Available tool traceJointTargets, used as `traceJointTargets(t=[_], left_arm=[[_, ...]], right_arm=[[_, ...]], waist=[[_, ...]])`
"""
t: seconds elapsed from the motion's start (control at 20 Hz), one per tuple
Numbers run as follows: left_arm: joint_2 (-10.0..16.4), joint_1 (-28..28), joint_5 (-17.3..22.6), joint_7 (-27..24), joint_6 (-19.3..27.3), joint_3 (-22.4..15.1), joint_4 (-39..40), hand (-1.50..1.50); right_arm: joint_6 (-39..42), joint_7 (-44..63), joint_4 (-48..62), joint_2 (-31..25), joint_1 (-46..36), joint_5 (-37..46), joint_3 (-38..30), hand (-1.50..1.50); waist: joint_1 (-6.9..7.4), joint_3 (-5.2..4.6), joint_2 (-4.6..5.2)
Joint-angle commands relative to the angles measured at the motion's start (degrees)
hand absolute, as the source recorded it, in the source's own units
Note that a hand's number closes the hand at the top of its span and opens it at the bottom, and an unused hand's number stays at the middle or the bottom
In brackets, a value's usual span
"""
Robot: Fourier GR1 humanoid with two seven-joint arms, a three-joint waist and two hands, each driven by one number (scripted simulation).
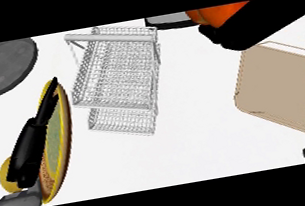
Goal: Pick the squash from the tray and place it in the tiered basket
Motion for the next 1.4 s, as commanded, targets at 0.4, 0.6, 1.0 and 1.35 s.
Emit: traceJointTargets(t=[0.4,0.6,1.0,1.35], left_arm=[[-0.9,-2.5,-0.4,1.0,-0.5,-0.6,0.5,0.00],[0.0,-2.1,0.2,-0.4,-1.1,0.4,1.2,0.00],[-1.9,-4.5,-2.0,0.5,0.1,-1.9,2.0,0.00],[-1.9,-7.6,0.0,4.3,-1.6,-0.9,1.6,0.00]], right_arm=[[-14.8,-2.5,30.5,9.3,-15.2,5.0,2.7,1.50],[-20.4,-3.5,41.3,9.4,-20.2,2.6,3.4,1.50],[-42.0,-11.0,54.0,9.5,-18.3,-10.3,11.5,-1.50],[-51.0,-21.7,58.2,9.5,-21.1,-22.7,11.0,-1.50]], waist=[[0.47,0.02,0.33],[0.83,0.01,0.42],[3.72,-0.05,1.23],[3.75,0.03,1.07]])
